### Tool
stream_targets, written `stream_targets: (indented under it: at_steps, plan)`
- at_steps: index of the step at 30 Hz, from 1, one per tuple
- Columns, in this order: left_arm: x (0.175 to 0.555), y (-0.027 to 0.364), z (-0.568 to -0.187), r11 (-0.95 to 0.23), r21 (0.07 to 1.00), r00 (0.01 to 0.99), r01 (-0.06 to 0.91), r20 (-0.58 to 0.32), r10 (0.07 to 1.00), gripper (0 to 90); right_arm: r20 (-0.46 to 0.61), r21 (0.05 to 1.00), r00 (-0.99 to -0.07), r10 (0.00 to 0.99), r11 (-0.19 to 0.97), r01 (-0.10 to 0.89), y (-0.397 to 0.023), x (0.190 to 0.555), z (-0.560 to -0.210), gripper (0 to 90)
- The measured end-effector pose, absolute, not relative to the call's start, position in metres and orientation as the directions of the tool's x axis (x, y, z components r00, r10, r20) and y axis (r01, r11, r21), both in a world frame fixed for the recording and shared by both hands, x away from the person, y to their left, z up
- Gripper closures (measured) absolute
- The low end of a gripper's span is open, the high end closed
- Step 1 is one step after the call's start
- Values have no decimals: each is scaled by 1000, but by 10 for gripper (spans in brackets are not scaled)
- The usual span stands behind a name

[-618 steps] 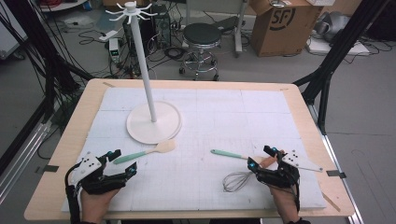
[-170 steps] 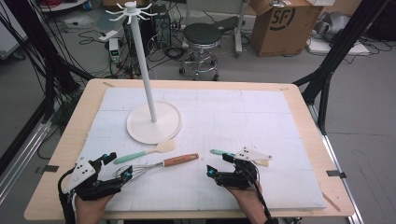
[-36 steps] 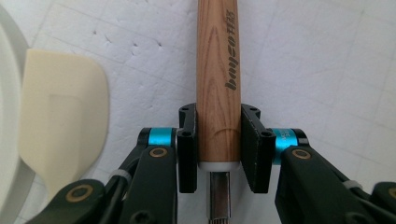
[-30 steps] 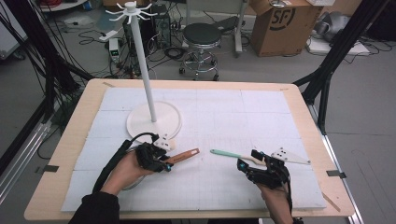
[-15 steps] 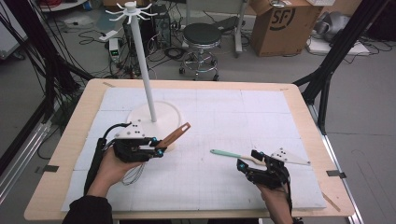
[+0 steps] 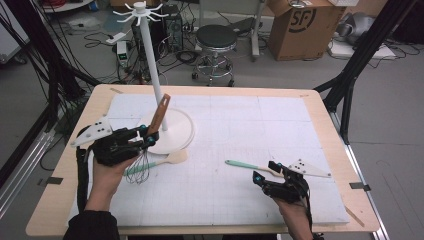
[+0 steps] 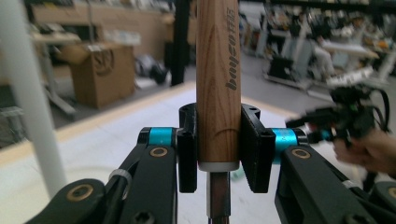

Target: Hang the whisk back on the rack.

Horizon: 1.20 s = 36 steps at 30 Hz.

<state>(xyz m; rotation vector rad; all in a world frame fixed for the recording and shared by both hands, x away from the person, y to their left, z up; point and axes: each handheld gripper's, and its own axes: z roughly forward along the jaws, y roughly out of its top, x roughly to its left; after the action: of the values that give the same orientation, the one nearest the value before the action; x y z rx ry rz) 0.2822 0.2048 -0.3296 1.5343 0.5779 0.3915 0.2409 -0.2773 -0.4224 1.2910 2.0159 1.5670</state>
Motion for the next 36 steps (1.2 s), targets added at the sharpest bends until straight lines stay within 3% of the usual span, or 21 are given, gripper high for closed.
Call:
stream_targets:
  at_steps: [3,15,36]
  plan:
    - [279,208,-324,54,996,785,75,-93,613,708,291,880,-561,775,13,474,-276,241,-422,201]
    - [279,218,-291,303,953,786,-10,-180,592,708,287,878,-556,780,18,478,-276,241,-424,202]
    - [328,228,-278,464,884,746,-60,-269,609,708,312,874,-554,772,-5,485,-280,244,-425,202]
